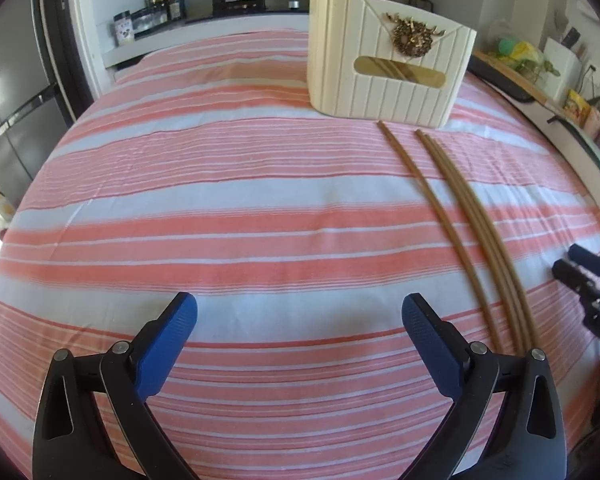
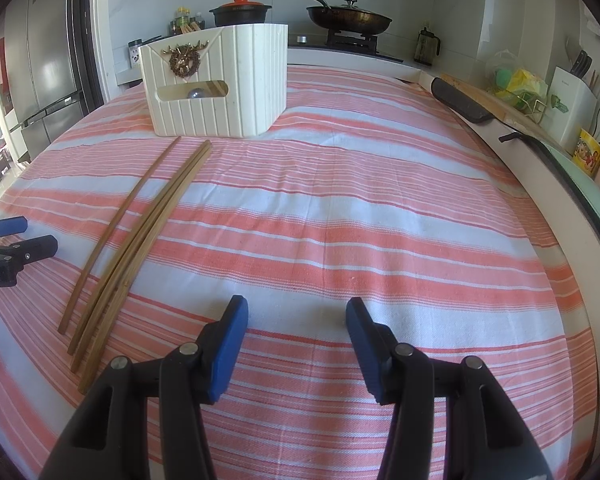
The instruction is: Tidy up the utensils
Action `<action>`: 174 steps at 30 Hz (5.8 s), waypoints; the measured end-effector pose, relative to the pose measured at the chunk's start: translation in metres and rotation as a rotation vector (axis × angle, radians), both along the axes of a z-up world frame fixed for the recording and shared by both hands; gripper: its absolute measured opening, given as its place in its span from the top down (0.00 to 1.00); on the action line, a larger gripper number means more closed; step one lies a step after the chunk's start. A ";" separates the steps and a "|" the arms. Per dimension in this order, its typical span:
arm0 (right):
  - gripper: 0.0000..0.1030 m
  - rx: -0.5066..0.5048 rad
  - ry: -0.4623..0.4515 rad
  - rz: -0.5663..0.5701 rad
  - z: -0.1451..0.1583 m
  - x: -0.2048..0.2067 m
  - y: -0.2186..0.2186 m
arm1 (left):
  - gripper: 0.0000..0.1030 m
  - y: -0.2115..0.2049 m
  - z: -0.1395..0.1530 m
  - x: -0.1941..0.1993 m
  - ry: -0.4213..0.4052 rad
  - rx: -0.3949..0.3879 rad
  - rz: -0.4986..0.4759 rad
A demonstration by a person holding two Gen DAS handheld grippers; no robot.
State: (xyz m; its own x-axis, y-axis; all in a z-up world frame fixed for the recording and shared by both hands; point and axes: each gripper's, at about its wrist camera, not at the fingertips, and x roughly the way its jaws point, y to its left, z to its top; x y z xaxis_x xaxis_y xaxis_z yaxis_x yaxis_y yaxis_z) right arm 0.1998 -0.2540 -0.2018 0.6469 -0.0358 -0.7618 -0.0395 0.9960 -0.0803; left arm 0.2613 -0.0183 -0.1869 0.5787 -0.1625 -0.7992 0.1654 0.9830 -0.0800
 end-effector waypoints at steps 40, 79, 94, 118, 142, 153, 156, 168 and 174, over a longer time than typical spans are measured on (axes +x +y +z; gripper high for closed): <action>0.88 0.181 0.138 0.147 0.002 0.021 0.072 | 0.95 0.003 -0.003 -0.018 -0.010 0.047 0.002; 0.74 0.021 0.284 0.125 0.008 0.108 0.023 | 0.87 0.003 0.003 0.060 0.165 0.118 -0.220; 0.93 0.198 -0.023 0.158 0.131 0.068 0.017 | 0.96 0.052 0.118 0.006 -0.133 -0.093 -0.117; 0.93 0.157 -0.303 0.190 0.225 0.035 0.016 | 0.96 0.075 0.211 -0.018 -0.358 -0.281 -0.100; 0.93 0.097 -0.204 0.215 0.220 0.222 0.048 | 0.96 0.000 0.201 0.188 -0.257 -0.243 -0.065; 0.70 0.223 -0.203 0.238 0.228 0.221 0.057 | 0.40 0.007 0.208 0.178 -0.194 -0.231 -0.051; 0.65 0.207 -0.267 0.272 0.251 0.183 0.048 | 0.27 0.020 0.218 0.144 -0.226 -0.177 -0.096; 0.56 0.146 -0.060 0.074 0.062 0.020 -0.006 | 0.10 0.010 0.053 -0.004 0.045 -0.221 -0.099; 0.56 0.152 -0.114 -0.037 0.020 -0.024 -0.016 | 0.10 -0.052 0.030 0.002 0.000 -0.126 -0.122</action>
State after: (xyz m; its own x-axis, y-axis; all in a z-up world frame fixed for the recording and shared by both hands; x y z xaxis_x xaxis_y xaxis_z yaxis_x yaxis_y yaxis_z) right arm 0.1758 -0.2695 -0.1818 0.7293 0.0486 -0.6824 -0.0019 0.9976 0.0691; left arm 0.2631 -0.0703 -0.1570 0.5482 -0.3304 -0.7684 0.2831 0.9377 -0.2012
